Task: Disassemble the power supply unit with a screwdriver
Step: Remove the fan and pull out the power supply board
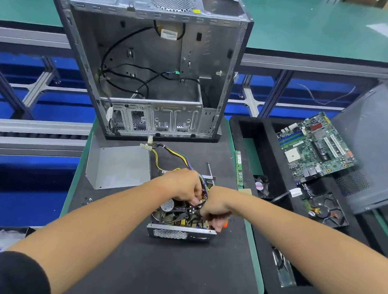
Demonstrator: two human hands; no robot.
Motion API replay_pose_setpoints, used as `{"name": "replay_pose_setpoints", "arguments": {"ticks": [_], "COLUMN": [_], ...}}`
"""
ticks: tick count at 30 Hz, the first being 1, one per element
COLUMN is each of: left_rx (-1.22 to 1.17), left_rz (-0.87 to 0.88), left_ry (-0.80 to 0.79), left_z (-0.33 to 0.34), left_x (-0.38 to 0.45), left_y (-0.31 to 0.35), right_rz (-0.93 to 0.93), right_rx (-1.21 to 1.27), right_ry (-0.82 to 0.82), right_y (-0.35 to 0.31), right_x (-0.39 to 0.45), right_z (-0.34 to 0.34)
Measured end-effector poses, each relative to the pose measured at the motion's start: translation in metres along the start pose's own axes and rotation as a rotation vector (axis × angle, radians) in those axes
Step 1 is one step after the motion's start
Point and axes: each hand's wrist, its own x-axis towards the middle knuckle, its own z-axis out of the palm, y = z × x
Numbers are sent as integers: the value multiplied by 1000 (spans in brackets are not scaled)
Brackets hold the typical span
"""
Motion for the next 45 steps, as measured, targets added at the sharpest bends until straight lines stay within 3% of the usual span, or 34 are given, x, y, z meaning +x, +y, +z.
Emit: {"name": "replay_pose_setpoints", "arguments": {"ticks": [10,15,23,27,30,34,37,40,45], "left_rx": [79,-30,-219,-393,-385,-422,-466,-443,-449], "left_rz": [162,229,101,14,-62,-180,-253,-282,-304], "left_ry": [-100,14,325,433,477,571,603,565,687], "left_z": [-9,-21,-45,-63,-77,-89,-92,-91,-91], "left_x": [-6,-19,-37,-49,-61,-72,-75,-77,-88], "left_y": [1,-4,-19,-32,-49,-79,-95,-104,-124], "right_rz": [-35,-153,-385,-559,-610,-700,-700,-636,-495], "right_rx": [-157,-158,-58,244,482,478,365,386,462], "right_ry": [31,77,280,162,91,62,132,96,201], "right_y": [-14,-20,-38,-63,-87,-113,-131,-147,-164], "right_x": [-8,-25,-39,-42,-44,-37,-28,-18,-3], "right_z": [-10,-25,-48,-47,-44,-39,-33,-27,-22]}}
